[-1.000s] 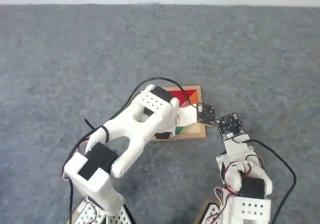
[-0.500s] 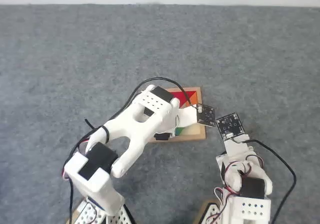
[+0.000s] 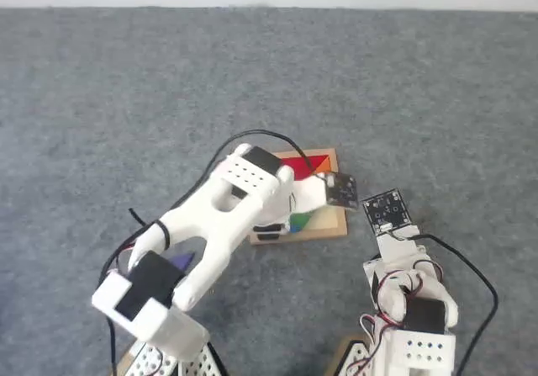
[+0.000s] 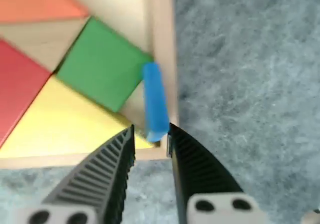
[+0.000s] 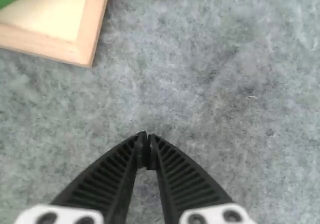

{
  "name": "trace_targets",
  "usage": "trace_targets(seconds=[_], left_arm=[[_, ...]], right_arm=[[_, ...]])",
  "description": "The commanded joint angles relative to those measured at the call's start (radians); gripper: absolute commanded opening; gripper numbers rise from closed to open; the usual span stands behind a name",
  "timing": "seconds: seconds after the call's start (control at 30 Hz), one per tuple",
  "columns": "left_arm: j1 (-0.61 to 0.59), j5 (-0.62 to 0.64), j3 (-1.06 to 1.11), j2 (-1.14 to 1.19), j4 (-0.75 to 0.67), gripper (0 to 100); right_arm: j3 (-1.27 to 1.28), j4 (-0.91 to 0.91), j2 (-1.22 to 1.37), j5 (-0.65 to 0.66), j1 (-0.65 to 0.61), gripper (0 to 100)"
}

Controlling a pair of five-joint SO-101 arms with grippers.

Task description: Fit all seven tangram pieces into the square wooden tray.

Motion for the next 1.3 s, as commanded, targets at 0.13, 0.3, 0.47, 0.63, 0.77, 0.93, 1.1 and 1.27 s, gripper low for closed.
trace_targets(seconds=[0.13,0.3,0.47,0.63,0.77,0.93,1.1,1.27], left_arm=[[-0.072,0.021,-0.008,-0.066,-0.061,11],[-0.069,0.087,-0.012,-0.068,-0.097,11],[-0.063,0.184,-0.053,-0.068,-0.103,11],[-0.052,0.242,-0.073,-0.068,-0.103,11],[-0.048,0.285,-0.073,-0.078,-0.103,11],[-0.02,0.348,-0.065,-0.158,-0.109,11],[0.003,0.456,0.041,-0.184,-0.269,11],[0.005,0.575,0.157,-0.195,-0.358,10]], right_arm=[[0.017,0.001,-0.016,0.008,-0.004,0.8],[0.017,0.001,-0.016,0.008,-0.004,0.8],[0.017,0.001,-0.016,0.008,-0.004,0.8],[0.017,0.001,-0.016,0.008,-0.004,0.8],[0.017,0.001,-0.016,0.008,-0.004,0.8],[0.017,0.001,-0.016,0.008,-0.004,0.8],[0.017,0.001,-0.016,0.008,-0.004,0.8],[0.017,0.001,-0.016,0.008,-0.004,0.8]])
